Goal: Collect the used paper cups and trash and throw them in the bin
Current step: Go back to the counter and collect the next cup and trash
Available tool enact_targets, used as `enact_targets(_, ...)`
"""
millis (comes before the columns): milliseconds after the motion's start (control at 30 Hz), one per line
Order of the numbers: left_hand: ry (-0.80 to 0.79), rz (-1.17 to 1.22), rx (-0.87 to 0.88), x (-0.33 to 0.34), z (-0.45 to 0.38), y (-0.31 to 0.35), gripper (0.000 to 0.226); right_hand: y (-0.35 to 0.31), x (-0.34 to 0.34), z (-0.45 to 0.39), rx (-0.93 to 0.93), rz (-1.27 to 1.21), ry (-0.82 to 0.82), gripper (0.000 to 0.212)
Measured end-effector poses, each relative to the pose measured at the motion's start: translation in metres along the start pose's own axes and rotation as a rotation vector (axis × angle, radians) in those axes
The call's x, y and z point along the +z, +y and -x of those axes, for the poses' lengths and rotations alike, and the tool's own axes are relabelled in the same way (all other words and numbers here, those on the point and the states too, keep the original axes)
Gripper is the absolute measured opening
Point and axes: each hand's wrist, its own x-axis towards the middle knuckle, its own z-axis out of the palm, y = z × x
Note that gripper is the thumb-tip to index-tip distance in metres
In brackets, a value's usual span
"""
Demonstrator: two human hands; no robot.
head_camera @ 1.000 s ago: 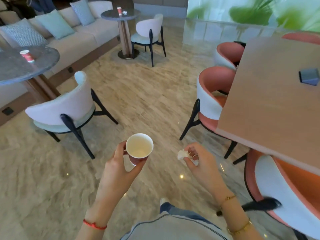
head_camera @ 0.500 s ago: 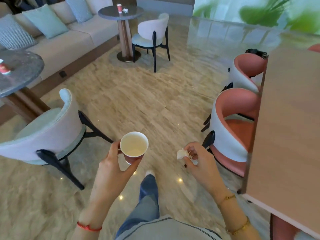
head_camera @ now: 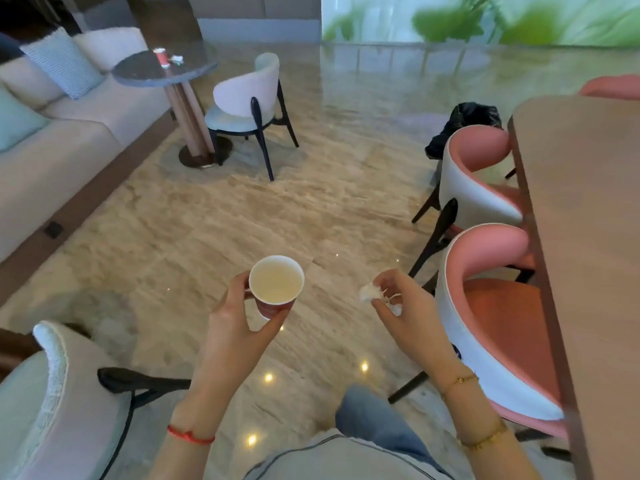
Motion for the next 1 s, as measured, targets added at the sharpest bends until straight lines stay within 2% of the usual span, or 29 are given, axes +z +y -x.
enact_targets(300,-0.071,0.036,0.062,0.082,-0.195,-0.006,0.06,0.063,0.003,-0.176,0.078,0.019,0.068,0.024)
enact_targets(700,-0.104,0.078,0.128,0.186,-0.47,0.045,0.062,0.126,-0.059,-0.449,0.07,0.037,0.106,0.021)
enact_targets(1000,-0.257,0.131,0.189,0.3,-0.657,0.069,0.059,0.21,-0.086,-0.609,0.221,0.025,0.162,0.021)
